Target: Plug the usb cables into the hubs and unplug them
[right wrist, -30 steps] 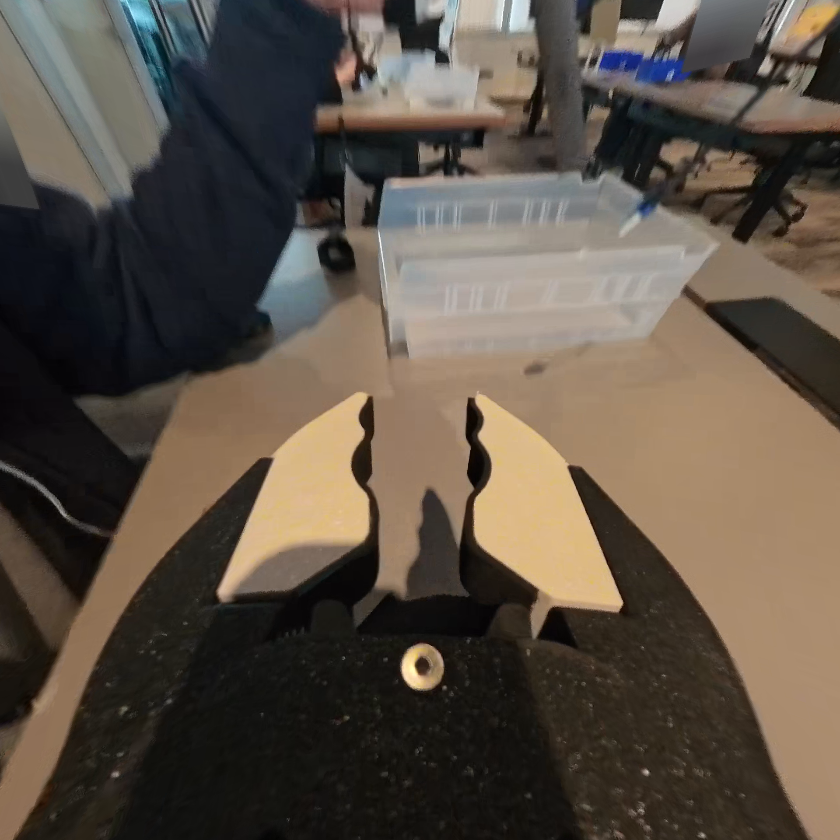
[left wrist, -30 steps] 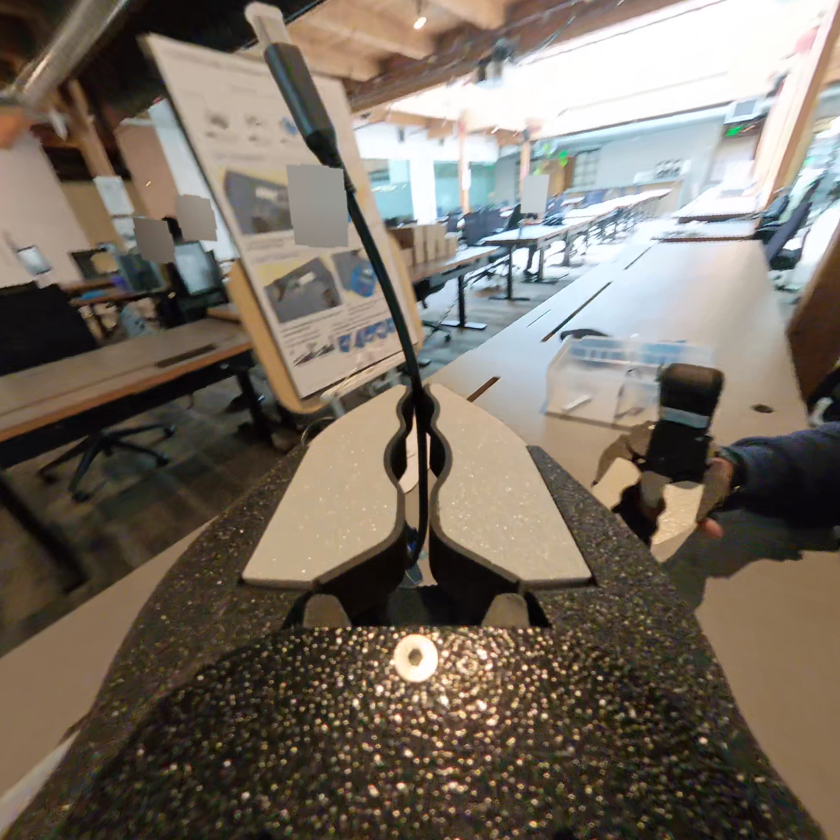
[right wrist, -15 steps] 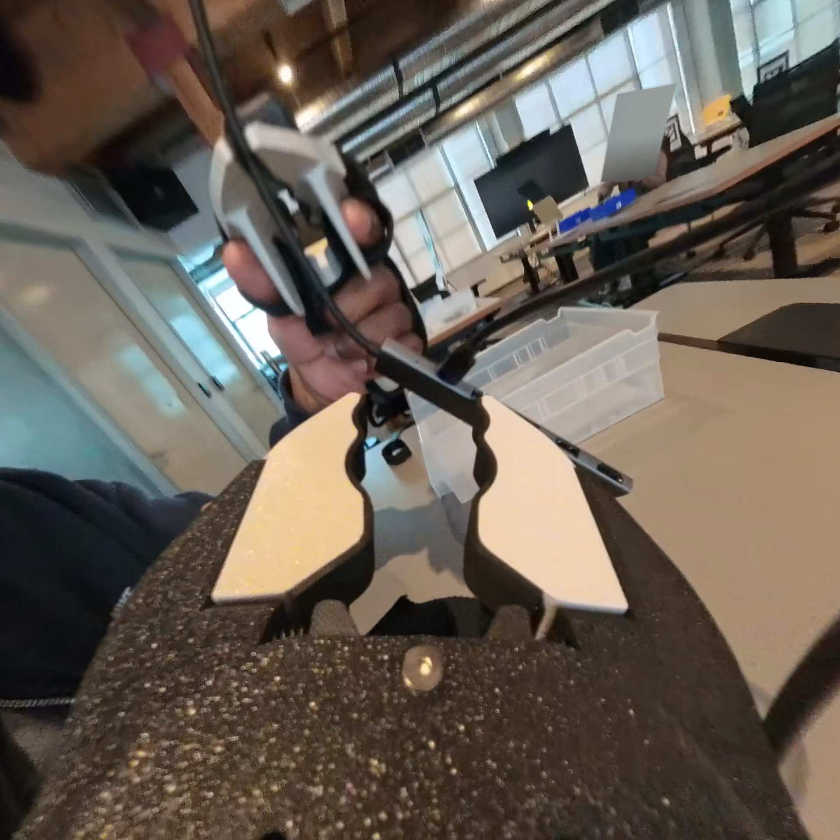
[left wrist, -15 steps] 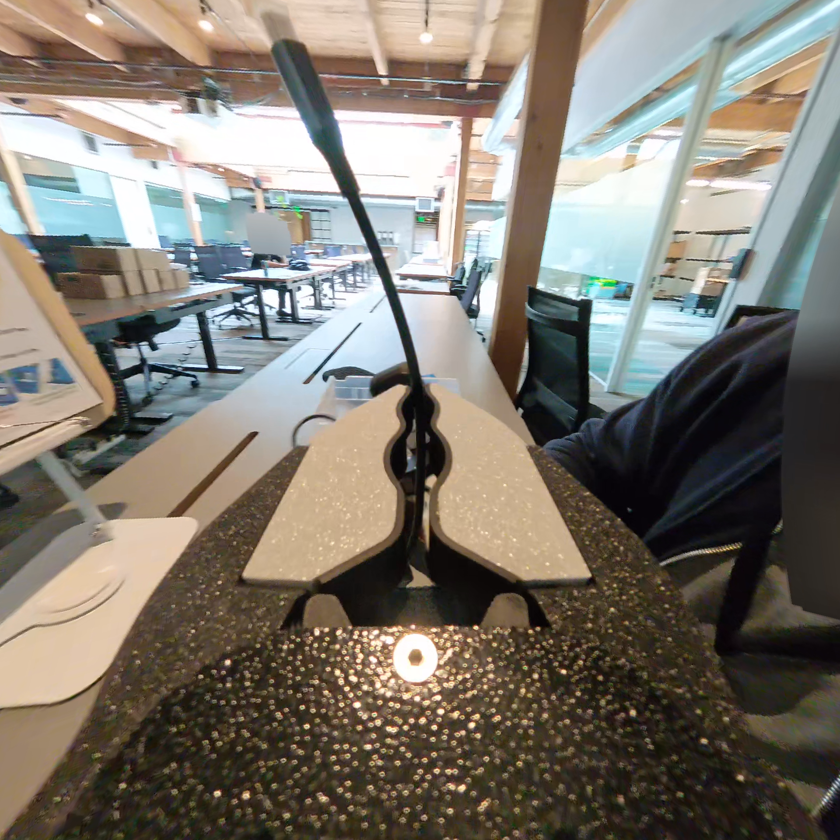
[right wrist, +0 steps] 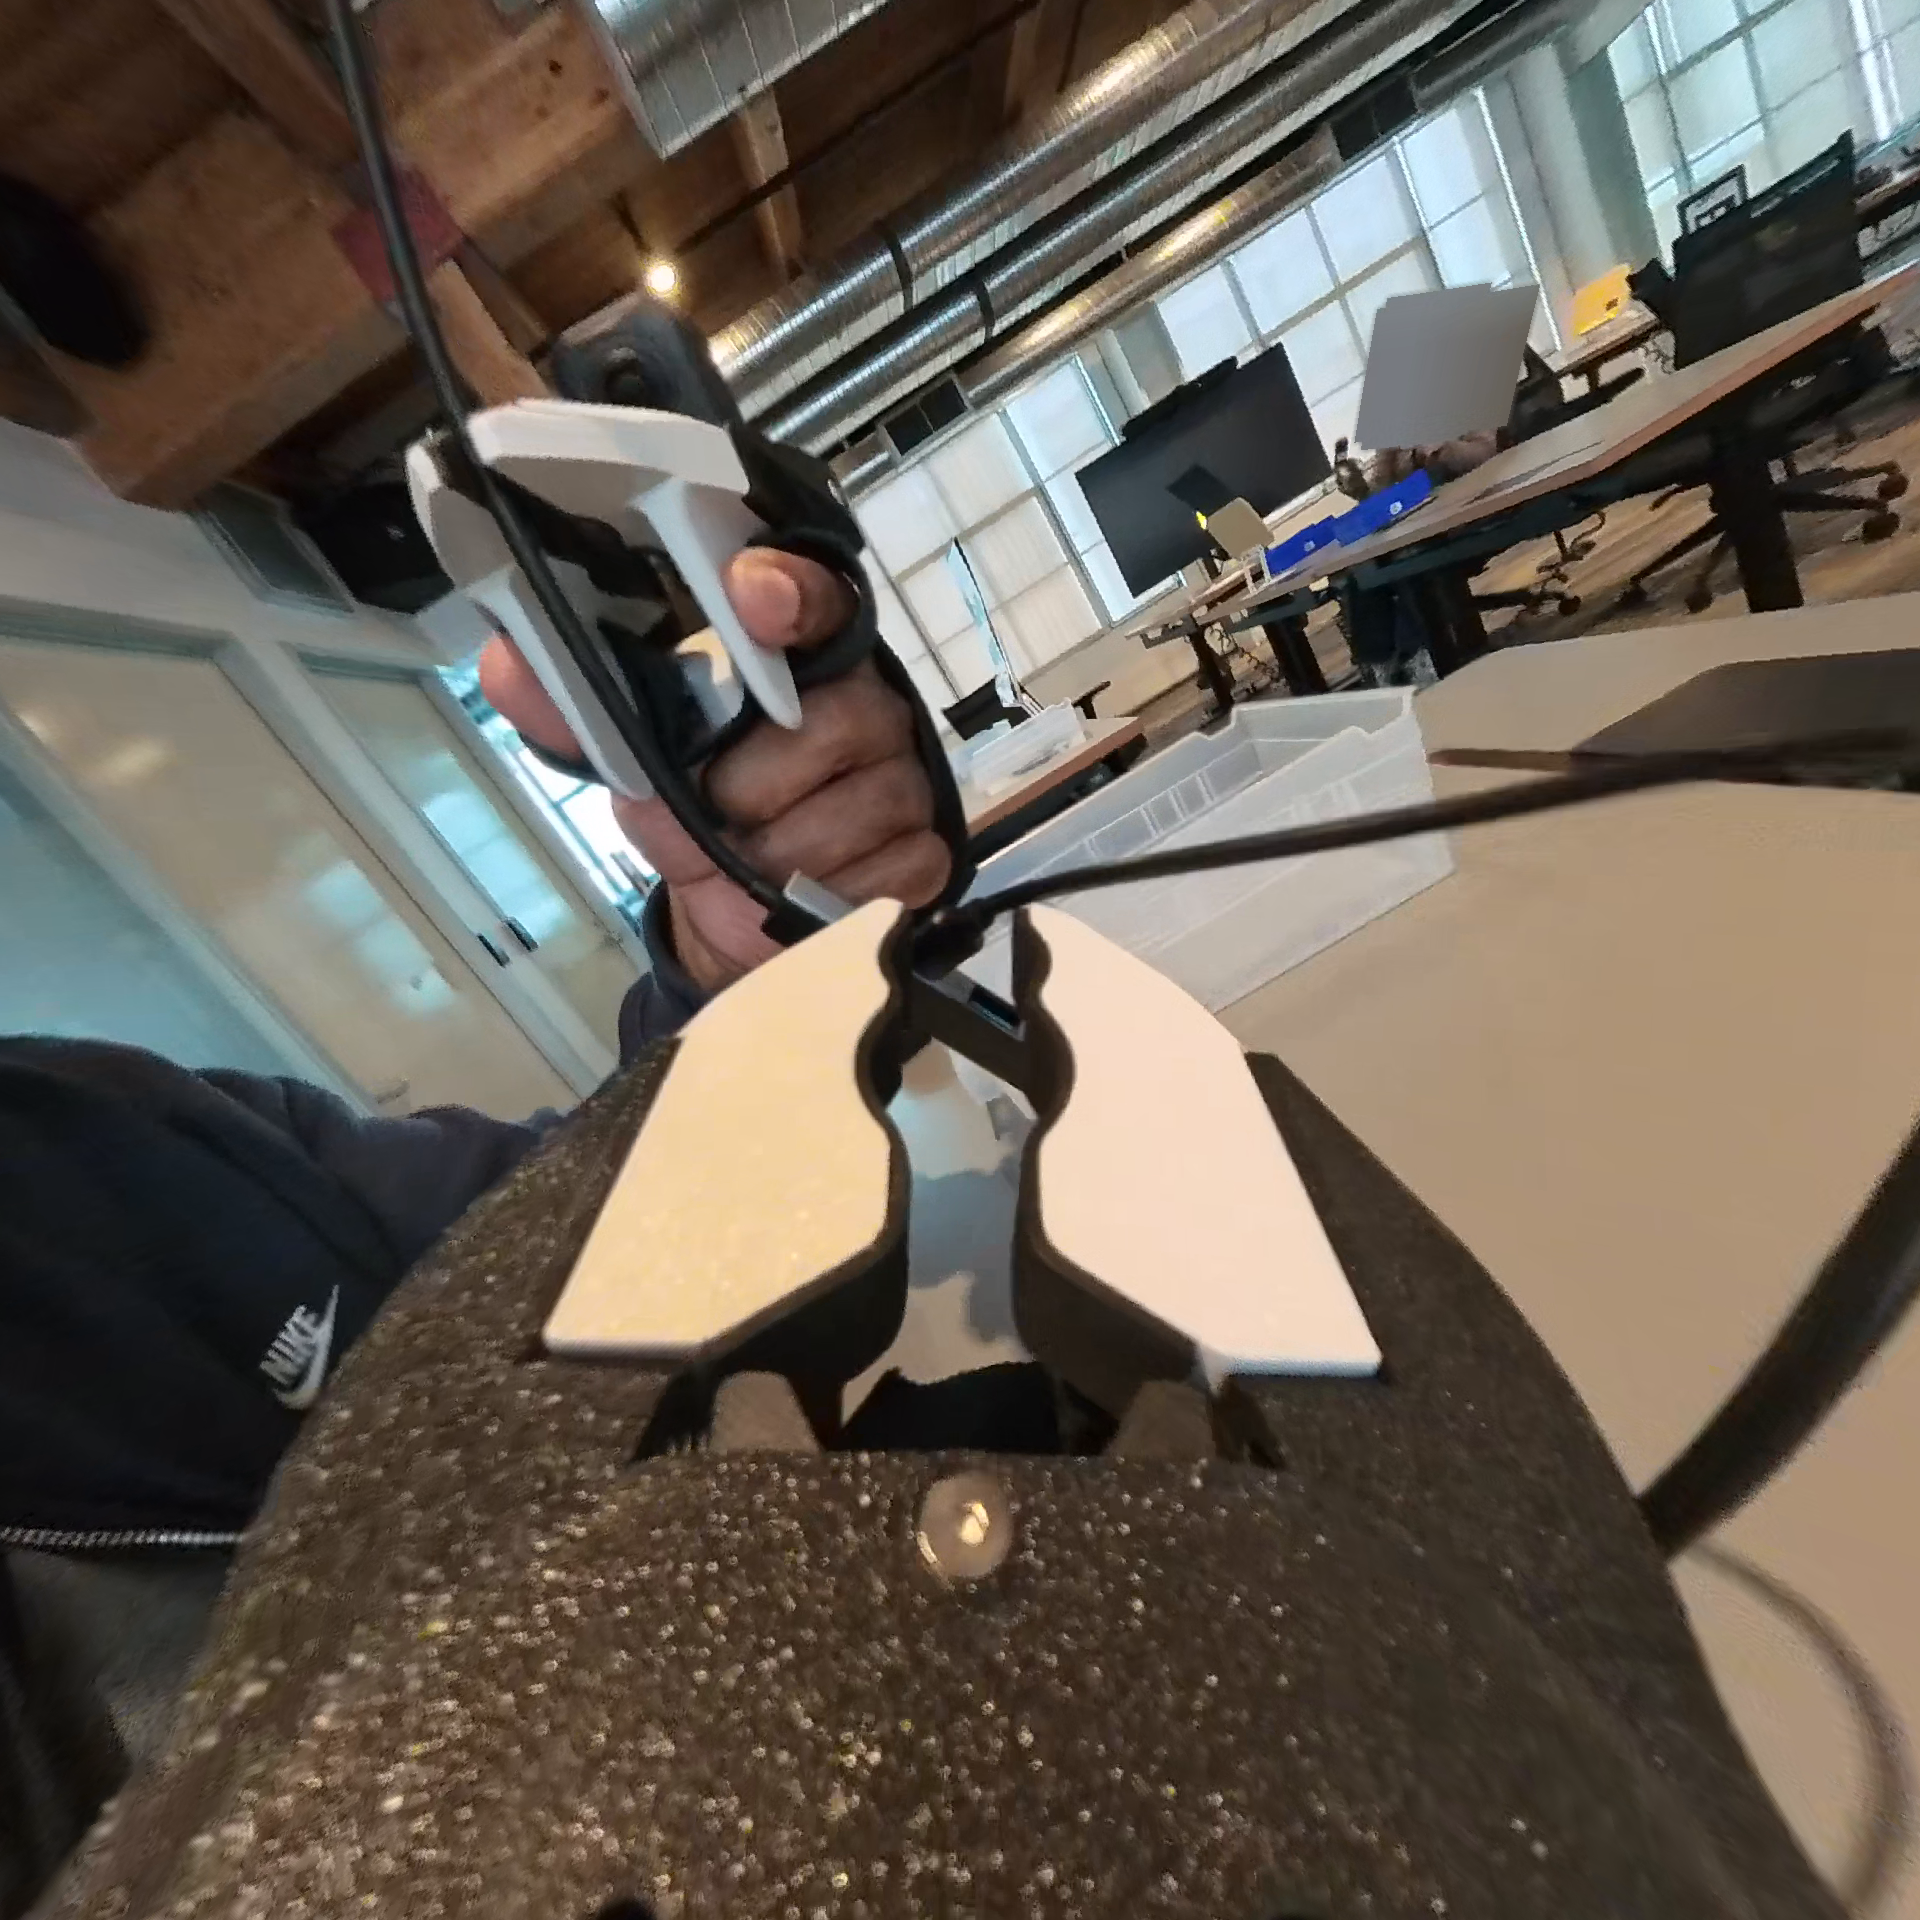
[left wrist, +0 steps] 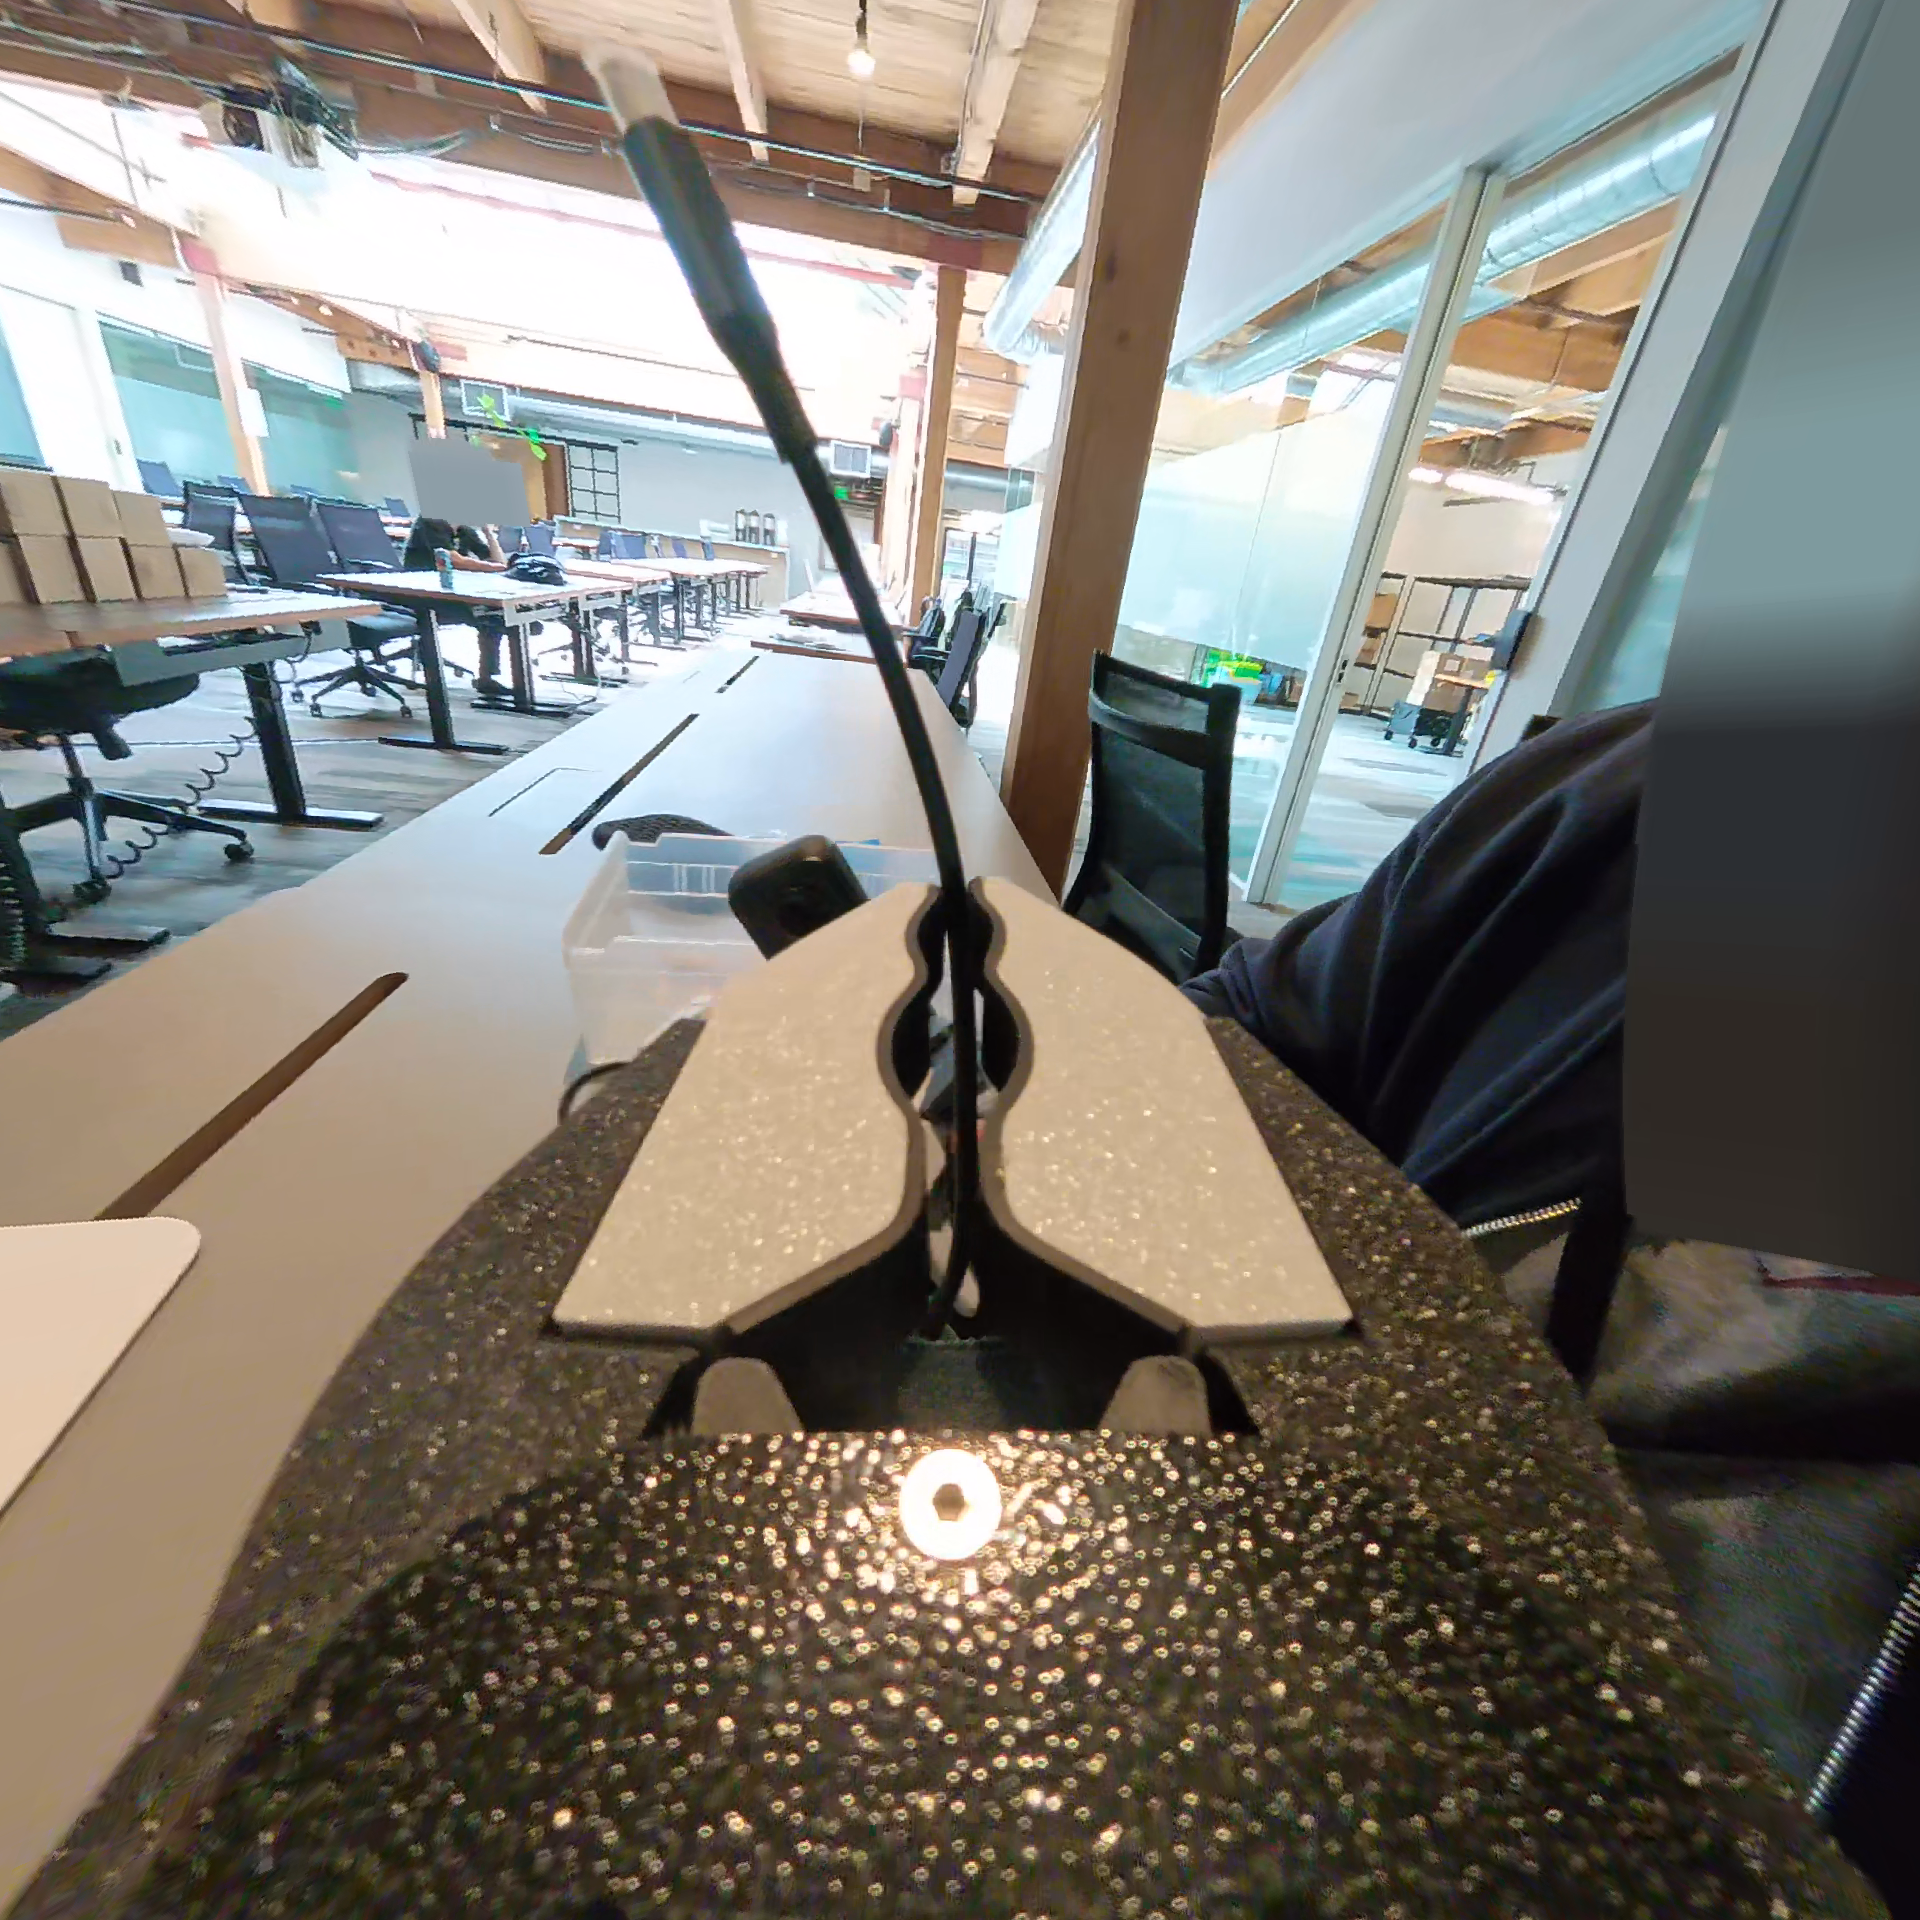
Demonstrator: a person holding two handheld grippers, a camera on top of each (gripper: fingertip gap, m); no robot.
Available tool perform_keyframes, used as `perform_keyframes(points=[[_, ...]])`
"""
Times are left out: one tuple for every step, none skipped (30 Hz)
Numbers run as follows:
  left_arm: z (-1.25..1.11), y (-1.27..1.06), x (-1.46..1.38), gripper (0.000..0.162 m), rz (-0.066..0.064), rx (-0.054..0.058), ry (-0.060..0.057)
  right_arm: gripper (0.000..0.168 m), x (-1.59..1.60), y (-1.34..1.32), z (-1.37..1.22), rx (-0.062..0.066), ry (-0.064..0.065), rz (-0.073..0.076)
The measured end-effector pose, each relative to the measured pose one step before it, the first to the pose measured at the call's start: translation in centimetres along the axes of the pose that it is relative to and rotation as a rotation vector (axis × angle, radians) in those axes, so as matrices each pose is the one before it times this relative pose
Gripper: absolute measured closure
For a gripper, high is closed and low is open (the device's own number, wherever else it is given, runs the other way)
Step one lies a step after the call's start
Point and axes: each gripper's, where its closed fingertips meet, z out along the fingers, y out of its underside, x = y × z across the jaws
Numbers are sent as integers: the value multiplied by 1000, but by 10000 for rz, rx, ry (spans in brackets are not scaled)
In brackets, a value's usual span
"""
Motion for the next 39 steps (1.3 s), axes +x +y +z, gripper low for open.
perform_keyframes(points=[[91,181,-98,158,-109,24,52,154,186,-98,-198,147,-33,206],[87,207,-104,158,-83,7,36,156,193,-68,-166,105,-26,200],[84,234,-135,158,-66,-19,13,157,190,-35,-158,59,-14,162],[86,240,-167,158,-48,-16,-10,158,194,-10,-138,39,6,128],[83,237,-130,158,-49,-8,24,159,168,-14,-135,26,11,94],[66,195,-131,158,-66,22,41,159,124,3,-140,4,2,43],[49,153,-150,158,-77,54,35,159,134,-15,-147,-12,36,-31],[24,154,-148,158,-74,65,41,159,149,-39,-177,-6,91,-114],[41,174,-108,158,-63,53,70,159,136,-65,-216,-10,86,-165],[56,180,-56,158,-83,68,117,160,129,-94,-217,-17,74,-170],[75,174,5,158,-107,87,157,160,146,-98,-236,-10,77,-158],[77,182,-38,158,-124,90,143,160,202,-126,-255,18,88,-153],[80,185,-111,158,-115,90,80,160,232,-145,-276,46,89,-148],[60,201,-180,158,-99,76,32,160,261,-128,-277,43,77,-123],[53,245,-218,158,-102,42,11,160,300,-65,-289,17,67,-91],[34,261,-244,158,-111,12,-15,160,333,-29,-286,-3,72,-79],[0,260,-244,158,-107,-15,-14,160,357,-39,-300,9,83,-88],[-31,232,-239,157,-99,-36,-17,160,325,-57,-319,22,61,-92],[-69,218,-232,154,-77,-52,-15,160,285,-71,-328,23,26,-99],[-98,180,-257,150,-62,-48,-48,160,276,-107,-336,36,21,-112],[-139,157,-286,146,-43,-34,-77,160,294,-123,-341,41,27,-104],[-138,149,-281,142,-9,-31,-71,160,255,-138,-331,49,8,-65],[-141,169,-239,141,20,-32,-47,160,236,-172,-332,69,-7,-28],[-121,168,-180,140,40,-25,-28,160,234,-206,-313,90,-4,-2],[-92,173,-181,135,55,-33,-42,160,224,-223,-307,94,3,19],[-67,246,-213,129,86,-73,-80,160,204,-219,-286,91,-8,31],[-57,349,-236,125,132,-125,-119,160,154,-222,-265,92,-27,47],[-60,436,-299,121,172,-131,-168,160,123,-218,-250,102,-38,77],[-82,537,-415,117,206,-145,-288,160,70,-219,-210,114,-65,109],[-104,751,-579,115,289,-226,-469,160,-3,-195,-183,112,-90,119],[-108,906,-693,113,475,-268,-652,160,-22,-201,-140,122,-74,115],[4,934,-792,112,623,-258,-811,160,-58,-188,-112,133,-82,123],[214,855,-760,111,691,-245,-839,160,-102,-152,-63,125,-96,141],[434,772,-614,110,717,-279,-785,160,-109,-112,-17,126,-79,154],[576,539,-377,108,685,-190,-707,160,-131,-67,28,119,-84,167],[597,265,-58,107,611,11,-591,160,-171,-18,54,105,-97,171],[561,64,270,107,505,189,-467,160,-174,51,60,104,-80,161],[496,15,618,107,438,248,-268,160,-128,65,58,103,-38,154],[400,108,517,108,416,158,-358,160,-103,78,40,103,-10,157]])
